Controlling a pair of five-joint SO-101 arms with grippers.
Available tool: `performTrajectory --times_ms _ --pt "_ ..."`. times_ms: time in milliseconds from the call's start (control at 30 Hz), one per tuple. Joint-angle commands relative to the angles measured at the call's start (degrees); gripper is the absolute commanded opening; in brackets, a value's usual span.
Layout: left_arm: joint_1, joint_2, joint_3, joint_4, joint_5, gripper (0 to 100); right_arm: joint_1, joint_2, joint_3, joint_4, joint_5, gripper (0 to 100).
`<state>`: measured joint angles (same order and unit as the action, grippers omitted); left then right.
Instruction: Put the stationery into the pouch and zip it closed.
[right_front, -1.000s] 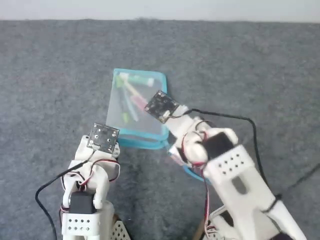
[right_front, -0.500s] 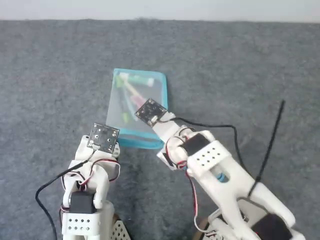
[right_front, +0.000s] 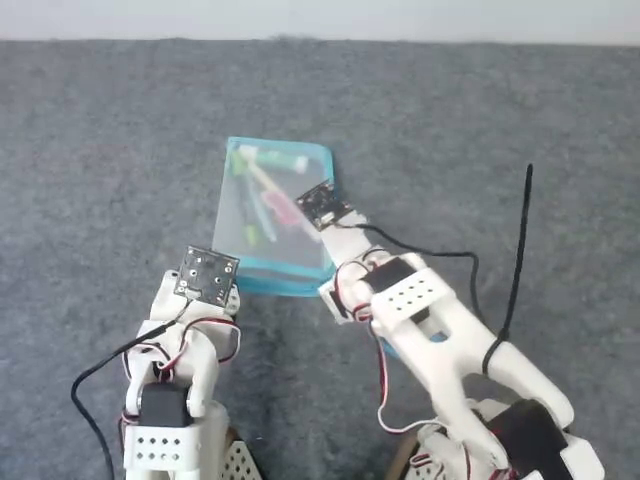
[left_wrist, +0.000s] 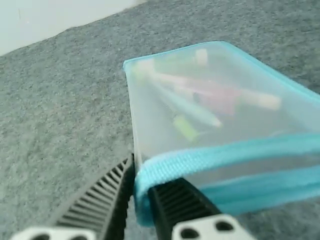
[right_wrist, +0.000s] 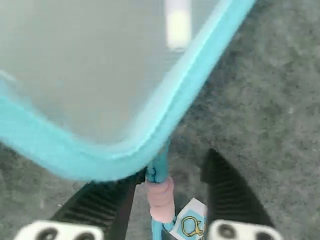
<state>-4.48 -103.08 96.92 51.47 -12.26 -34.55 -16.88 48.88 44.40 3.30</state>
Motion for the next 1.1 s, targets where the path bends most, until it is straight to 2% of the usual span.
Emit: performTrajectory --times_ms 0,133,300,500,867,967,1067 --pt "0.0 -1.14 -0.66 -1.58 0.88 1 1.45 -1.19 -2.37 -0.04 0.44 2.2" --pt "0.0 -1.14 -0.84 -2.37 0.88 1 -0.66 -6.9 -5.54 5.76 4.92 0.7" --pt "0.0 -1.14 -1.01 -2.64 0.88 1 -5.14 -21.76 -6.24 13.32 6.95 0.6" --pt "3.69 -0.88 -1.01 -2.37 0.88 1 -14.99 -36.88 -6.68 19.21 10.9 0.6" --pt "3.87 -0.79 -1.01 -2.2 2.2 1 -32.57 -28.88 -13.45 20.62 15.65 0.8" --pt "3.87 -0.79 -1.01 -1.76 2.46 1 -32.92 -27.56 -13.63 23.08 16.0 3.9" --pt "3.87 -0.79 -1.01 -1.58 2.46 1 -32.22 -29.49 -13.63 25.8 15.91 13.4"
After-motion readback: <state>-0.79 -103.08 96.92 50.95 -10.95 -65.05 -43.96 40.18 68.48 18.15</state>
